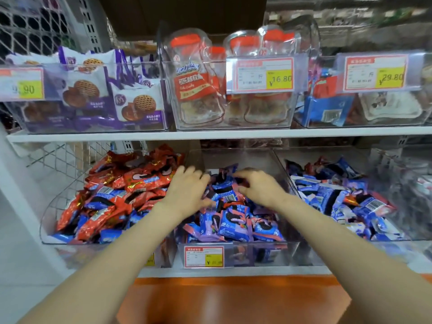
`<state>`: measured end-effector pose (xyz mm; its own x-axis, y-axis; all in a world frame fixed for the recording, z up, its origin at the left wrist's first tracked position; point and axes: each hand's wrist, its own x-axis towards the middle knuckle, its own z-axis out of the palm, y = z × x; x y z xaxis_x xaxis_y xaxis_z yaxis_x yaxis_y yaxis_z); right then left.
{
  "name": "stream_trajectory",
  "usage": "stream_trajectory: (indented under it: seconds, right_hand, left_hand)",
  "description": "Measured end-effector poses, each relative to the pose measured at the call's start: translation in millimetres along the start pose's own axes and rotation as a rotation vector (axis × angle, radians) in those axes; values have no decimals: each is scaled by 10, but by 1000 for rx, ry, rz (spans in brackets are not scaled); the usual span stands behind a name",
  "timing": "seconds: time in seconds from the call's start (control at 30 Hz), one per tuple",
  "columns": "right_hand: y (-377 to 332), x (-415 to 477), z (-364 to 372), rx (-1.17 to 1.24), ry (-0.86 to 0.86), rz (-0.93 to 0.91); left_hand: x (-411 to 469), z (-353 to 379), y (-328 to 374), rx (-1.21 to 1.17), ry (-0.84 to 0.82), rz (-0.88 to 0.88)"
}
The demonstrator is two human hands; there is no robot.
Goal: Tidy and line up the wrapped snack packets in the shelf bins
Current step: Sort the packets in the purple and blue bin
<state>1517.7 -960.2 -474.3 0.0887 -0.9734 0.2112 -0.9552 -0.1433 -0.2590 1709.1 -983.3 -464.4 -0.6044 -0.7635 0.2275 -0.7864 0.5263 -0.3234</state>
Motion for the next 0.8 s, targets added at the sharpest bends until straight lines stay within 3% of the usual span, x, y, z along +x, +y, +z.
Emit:
stream_trajectory:
  seconds: [0.1, 0.2, 0.43, 0.6, 0.8]
  right_hand:
    - [-48, 81, 184, -86, -61, 23]
    - [-36, 127, 241, -100, -13, 54]
    - [352, 149, -270, -175, 142, 104]
    - [580, 83, -270, -333, 60, 52]
    - [561, 96, -523, 29, 199, 126]
  left_hand:
    - [45, 110, 76, 79, -82, -74]
    - [68, 134, 94, 54, -86, -94]
    - [72, -9, -63, -275, 26, -109]
    - [86, -65, -77, -424, -9, -75]
    - [251, -54, 379, -621, -3, 126]
